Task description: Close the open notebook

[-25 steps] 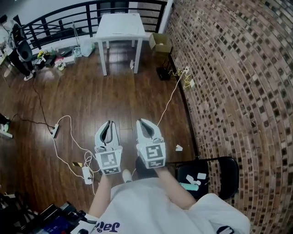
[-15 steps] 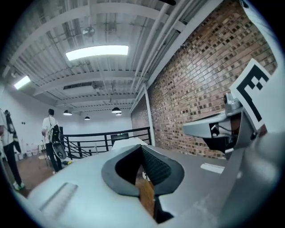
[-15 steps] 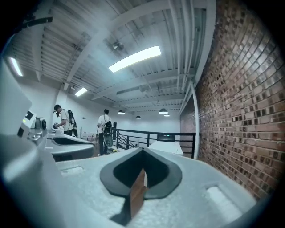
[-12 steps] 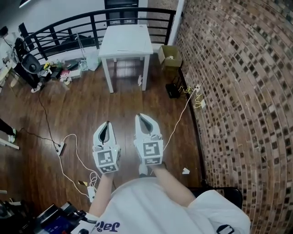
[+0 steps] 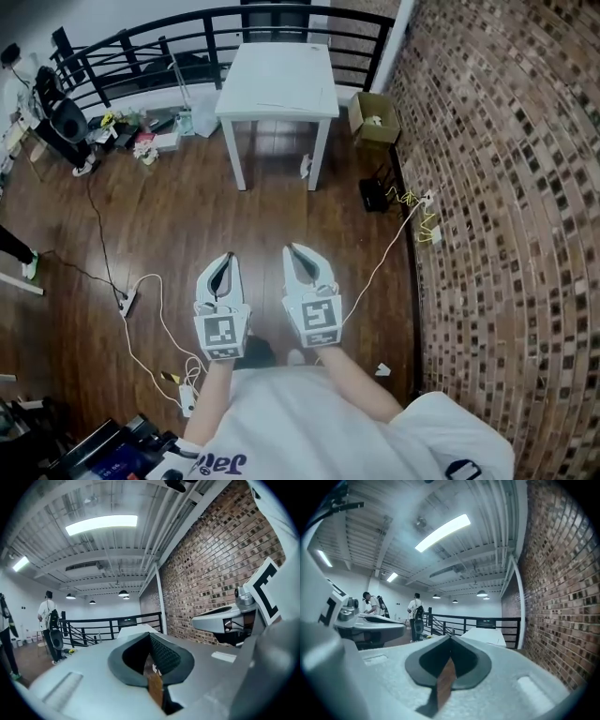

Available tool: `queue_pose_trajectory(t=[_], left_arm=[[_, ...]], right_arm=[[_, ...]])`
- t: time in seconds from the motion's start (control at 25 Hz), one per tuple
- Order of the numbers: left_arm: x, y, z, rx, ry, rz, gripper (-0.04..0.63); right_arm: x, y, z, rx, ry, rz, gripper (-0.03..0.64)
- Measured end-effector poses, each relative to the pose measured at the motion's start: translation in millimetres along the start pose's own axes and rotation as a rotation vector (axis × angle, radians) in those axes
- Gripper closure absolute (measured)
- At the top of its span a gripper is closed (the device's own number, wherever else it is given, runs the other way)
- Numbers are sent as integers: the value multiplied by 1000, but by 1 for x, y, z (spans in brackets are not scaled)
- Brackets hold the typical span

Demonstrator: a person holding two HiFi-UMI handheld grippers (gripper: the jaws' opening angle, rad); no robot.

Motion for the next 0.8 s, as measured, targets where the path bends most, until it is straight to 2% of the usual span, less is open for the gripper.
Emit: queue_pose_trajectory(t=[0.12,0.24,0.4,0.56,0.64,0.72,0.8], left_arm=[[10,-40,15,48,31,-25,588],[13,-88,46,65,45,-64,581],[-1,-161,100,98,74,-105,580],[-2,-217,145,126,26,-145,580],[9,-240,156,175,43,-127,580],[22,-261,159,227,80,-86,580],[27,-278,159,252,92,-63,580]], right_arm=[[0,-34,-9,-36,7,4,634],[-7,-85,-16,-46,19,2,632],[-36,-150,-29,12,63,4,632],[-53,-205,-46,114,71,-16,632],[-52,-227,-47,127,38,-18,630],[-52,-243,-48,103,-30,-31,629],[-58,-257,-51,89,-53,-36,629]])
Point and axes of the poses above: the fingertips, and each gripper's own axes: y backward along the fingers, z to its left, x out of its underside, the point moved 8 cm from there along y, backward along the fingers, and after that the axes turned 13 degrees about -y, right-handed, at the moved point
